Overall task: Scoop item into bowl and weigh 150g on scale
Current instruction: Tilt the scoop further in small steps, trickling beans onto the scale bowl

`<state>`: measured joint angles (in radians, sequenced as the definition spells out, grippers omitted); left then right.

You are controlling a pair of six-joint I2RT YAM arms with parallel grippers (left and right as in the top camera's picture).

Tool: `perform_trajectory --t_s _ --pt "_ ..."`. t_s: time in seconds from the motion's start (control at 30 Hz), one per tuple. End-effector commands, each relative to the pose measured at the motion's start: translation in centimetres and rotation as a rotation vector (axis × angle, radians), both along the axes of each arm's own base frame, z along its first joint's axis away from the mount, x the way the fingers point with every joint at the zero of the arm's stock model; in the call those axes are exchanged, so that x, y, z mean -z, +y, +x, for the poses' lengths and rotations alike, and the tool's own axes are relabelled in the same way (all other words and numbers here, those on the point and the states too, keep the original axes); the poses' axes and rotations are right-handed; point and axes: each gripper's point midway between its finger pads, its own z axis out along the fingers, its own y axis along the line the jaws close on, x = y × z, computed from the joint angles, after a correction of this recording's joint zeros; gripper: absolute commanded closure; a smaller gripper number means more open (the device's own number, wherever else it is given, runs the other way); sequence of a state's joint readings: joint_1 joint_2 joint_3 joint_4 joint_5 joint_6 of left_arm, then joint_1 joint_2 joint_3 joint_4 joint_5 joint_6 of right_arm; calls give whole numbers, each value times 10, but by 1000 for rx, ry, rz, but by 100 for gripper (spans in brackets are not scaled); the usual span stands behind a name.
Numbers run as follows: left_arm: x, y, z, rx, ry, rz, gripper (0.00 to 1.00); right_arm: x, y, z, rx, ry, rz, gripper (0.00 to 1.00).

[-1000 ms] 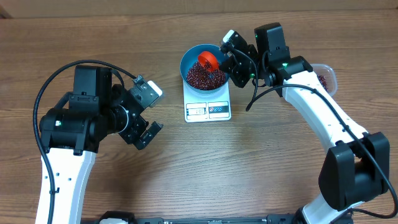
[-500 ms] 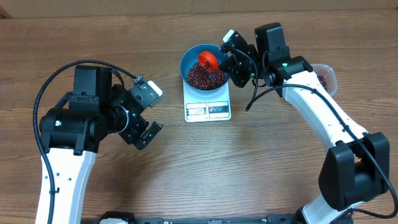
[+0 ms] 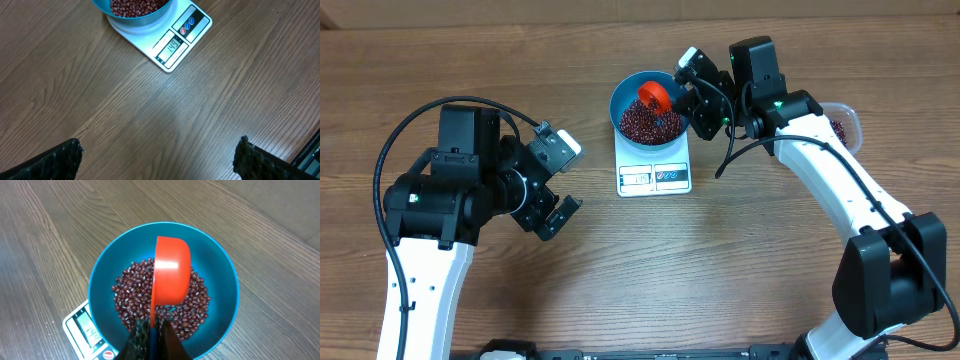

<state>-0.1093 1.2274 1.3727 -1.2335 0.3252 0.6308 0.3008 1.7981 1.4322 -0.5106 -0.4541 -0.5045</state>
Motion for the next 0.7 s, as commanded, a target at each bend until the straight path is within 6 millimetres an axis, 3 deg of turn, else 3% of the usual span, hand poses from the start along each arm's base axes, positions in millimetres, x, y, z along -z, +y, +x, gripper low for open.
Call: perform_trajectory --t_s 0.0,0.33,0.67 --pt "2 -1 0 -6 10 -3 0 -21 -10 6 15 -97 -48 96" --pt "2 -1 0 -6 10 -3 0 -19 -13 7 24 -87 -50 96" --pt "2 -1 0 -6 10 -3 0 -25 1 -4 -4 -20 58 96"
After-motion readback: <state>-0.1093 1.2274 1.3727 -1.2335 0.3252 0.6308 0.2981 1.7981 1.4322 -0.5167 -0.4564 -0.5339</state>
